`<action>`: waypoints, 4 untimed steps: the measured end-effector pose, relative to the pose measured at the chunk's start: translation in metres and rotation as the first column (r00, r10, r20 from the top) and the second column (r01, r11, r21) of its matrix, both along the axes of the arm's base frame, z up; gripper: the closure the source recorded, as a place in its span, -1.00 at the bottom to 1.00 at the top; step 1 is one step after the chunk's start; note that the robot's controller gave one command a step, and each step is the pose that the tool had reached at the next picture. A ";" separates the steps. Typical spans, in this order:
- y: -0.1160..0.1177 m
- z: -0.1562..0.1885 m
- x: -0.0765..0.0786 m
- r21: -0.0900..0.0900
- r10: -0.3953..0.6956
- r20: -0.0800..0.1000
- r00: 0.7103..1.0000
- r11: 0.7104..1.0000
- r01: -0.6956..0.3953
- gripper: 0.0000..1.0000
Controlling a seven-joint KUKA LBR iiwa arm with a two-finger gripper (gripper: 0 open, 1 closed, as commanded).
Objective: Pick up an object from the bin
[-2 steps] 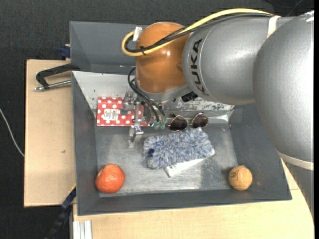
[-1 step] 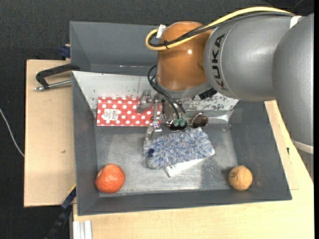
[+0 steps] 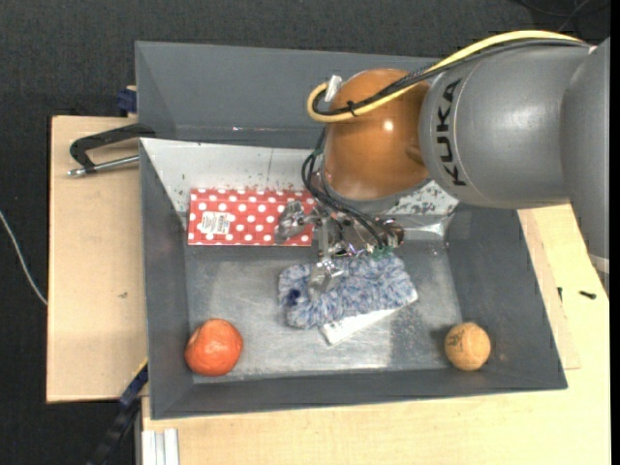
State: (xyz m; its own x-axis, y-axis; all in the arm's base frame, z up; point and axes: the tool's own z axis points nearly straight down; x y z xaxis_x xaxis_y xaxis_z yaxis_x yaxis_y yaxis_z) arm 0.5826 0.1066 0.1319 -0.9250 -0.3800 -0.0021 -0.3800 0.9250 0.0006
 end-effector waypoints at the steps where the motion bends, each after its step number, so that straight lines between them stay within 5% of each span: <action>1: -0.017 -0.047 -0.012 0.001 -0.158 -0.001 0.987 0.987 0.158 -1.00; 2: -0.020 -0.056 -0.010 0.004 -0.062 0.000 0.998 0.998 0.062 1.00; 4: -0.020 -0.053 -0.012 0.004 -0.062 -0.003 0.998 0.998 0.062 1.00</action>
Offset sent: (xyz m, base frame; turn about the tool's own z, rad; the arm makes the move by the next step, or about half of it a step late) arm -0.0126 -0.0239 -0.0619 0.0622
